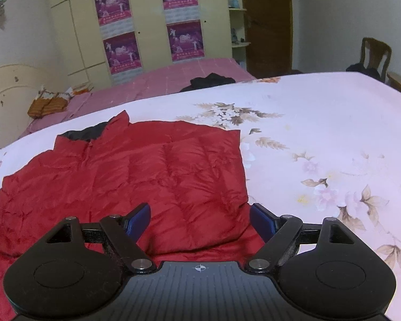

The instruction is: Fold large clothes

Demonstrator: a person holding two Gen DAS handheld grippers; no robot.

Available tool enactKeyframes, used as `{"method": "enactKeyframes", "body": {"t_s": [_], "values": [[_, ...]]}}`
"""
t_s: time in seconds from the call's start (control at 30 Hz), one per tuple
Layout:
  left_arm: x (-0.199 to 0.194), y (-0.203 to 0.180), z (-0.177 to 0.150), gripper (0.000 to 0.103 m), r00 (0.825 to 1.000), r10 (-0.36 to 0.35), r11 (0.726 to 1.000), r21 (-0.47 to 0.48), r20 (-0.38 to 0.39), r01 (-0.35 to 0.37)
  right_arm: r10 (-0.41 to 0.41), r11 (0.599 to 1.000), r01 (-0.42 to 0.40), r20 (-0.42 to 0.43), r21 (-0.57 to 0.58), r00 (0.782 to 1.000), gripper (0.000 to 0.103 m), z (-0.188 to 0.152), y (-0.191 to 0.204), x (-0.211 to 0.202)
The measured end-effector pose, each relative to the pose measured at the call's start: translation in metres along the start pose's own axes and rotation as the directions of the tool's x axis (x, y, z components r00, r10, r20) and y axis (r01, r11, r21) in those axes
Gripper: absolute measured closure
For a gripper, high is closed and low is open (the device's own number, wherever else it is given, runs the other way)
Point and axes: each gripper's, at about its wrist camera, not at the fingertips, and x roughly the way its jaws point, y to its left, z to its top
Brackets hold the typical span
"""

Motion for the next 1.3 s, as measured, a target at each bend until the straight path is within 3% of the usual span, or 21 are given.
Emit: {"method": "enactKeyframes", "body": {"t_s": [0.17, 0.3, 0.4, 0.5, 0.67, 0.73, 0.8, 0.83, 0.87, 0.93, 1.0, 1.07, 1.13, 1.2, 1.23, 1.27, 1.3], "values": [[0.041, -0.072, -0.020, 0.096, 0.987, -0.115, 0.985, 0.113, -0.111, 0.127, 0.009, 1.000, -0.009, 0.018, 0.003, 1.000, 0.022, 0.000, -0.006, -0.005], [0.065, -0.117, -0.046, 0.096, 0.958, -0.175, 0.955, 0.198, -0.226, 0.222, 0.014, 0.999, -0.015, 0.020, 0.039, 1.000, 0.022, 0.003, -0.021, -0.007], [0.078, -0.147, -0.057, 0.096, 0.938, -0.217, 0.931, 0.232, -0.269, 0.282, 0.007, 0.998, -0.009, 0.024, 0.067, 1.000, 0.022, 0.006, -0.037, -0.009], [0.092, -0.172, -0.069, 0.096, 0.922, -0.227, 0.912, 0.265, -0.313, 0.314, -0.002, 0.995, -0.001, 0.031, 0.097, 1.000, 0.022, 0.009, -0.054, -0.012], [0.105, -0.204, -0.094, 0.095, 0.910, -0.212, 0.896, 0.301, -0.356, 0.327, -0.023, 0.991, 0.017, 0.040, 0.134, 0.999, 0.022, 0.014, -0.079, -0.018], [0.104, -0.213, -0.100, 0.086, 0.905, -0.223, 0.891, 0.301, -0.361, 0.340, -0.027, 0.990, 0.021, 0.042, 0.142, 0.999, 0.022, 0.015, -0.088, -0.020], [0.098, -0.220, -0.105, 0.038, 0.888, -0.270, 0.876, 0.288, -0.372, 0.387, -0.035, 0.988, 0.028, 0.043, 0.150, 0.998, 0.022, 0.016, -0.096, -0.022], [0.084, -0.222, -0.108, 0.029, 0.886, -0.285, 0.871, 0.287, -0.365, 0.398, -0.035, 0.987, 0.028, 0.040, 0.157, 0.999, 0.022, 0.016, -0.100, -0.023], [0.079, -0.225, -0.107, 0.027, 0.893, -0.290, 0.869, 0.296, -0.344, 0.396, -0.029, 0.986, 0.023, 0.036, 0.167, 0.999, 0.022, 0.017, -0.102, -0.023], [0.067, -0.219, -0.103, 0.035, 0.897, -0.298, 0.865, 0.305, -0.327, 0.399, -0.003, 0.984, -0.003, 0.035, 0.178, 0.999, 0.022, 0.019, -0.103, -0.022], [0.052, -0.200, -0.091, 0.051, 0.912, -0.288, 0.887, 0.276, -0.293, 0.369, 0.052, 0.982, -0.058, 0.040, 0.177, 0.998, 0.022, 0.021, -0.097, -0.022], [0.037, -0.168, -0.078, 0.054, 0.942, -0.245, 0.917, 0.261, -0.231, 0.302, 0.126, 0.977, -0.131, 0.040, 0.170, 0.991, 0.022, 0.022, -0.085, -0.019], [0.024, -0.128, -0.066, 0.060, 0.972, -0.153, 0.943, 0.268, -0.180, 0.199, 0.204, 0.964, -0.205, 0.023, 0.167, 0.979, 0.022, 0.022, -0.072, -0.011], [0.018, -0.086, -0.059, 0.064, 0.985, -0.045, 0.960, 0.266, -0.166, 0.089, 0.255, 0.955, -0.251, -0.006, 0.160, 0.967, 0.023, 0.019, -0.056, 0.000], [0.017, -0.068, -0.058, 0.065, 0.984, 0.000, 0.965, 0.258, -0.176, 0.046, 0.260, 0.955, -0.254, -0.019, 0.153, 0.965, 0.031, 0.017, -0.050, 0.005], [0.017, -0.052, -0.057, 0.067, 0.982, 0.043, 0.967, 0.254, -0.183, 0.005, 0.273, 0.953, -0.263, -0.049, 0.153, 0.961, 0.049, 0.016, -0.044, 0.013], [0.017, -0.039, -0.057, 0.067, 0.979, 0.079, 0.966, 0.256, -0.189, -0.028, 0.275, 0.951, -0.260, -0.076, 0.165, 0.959, 0.052, 0.014, -0.040, 0.020]]}}
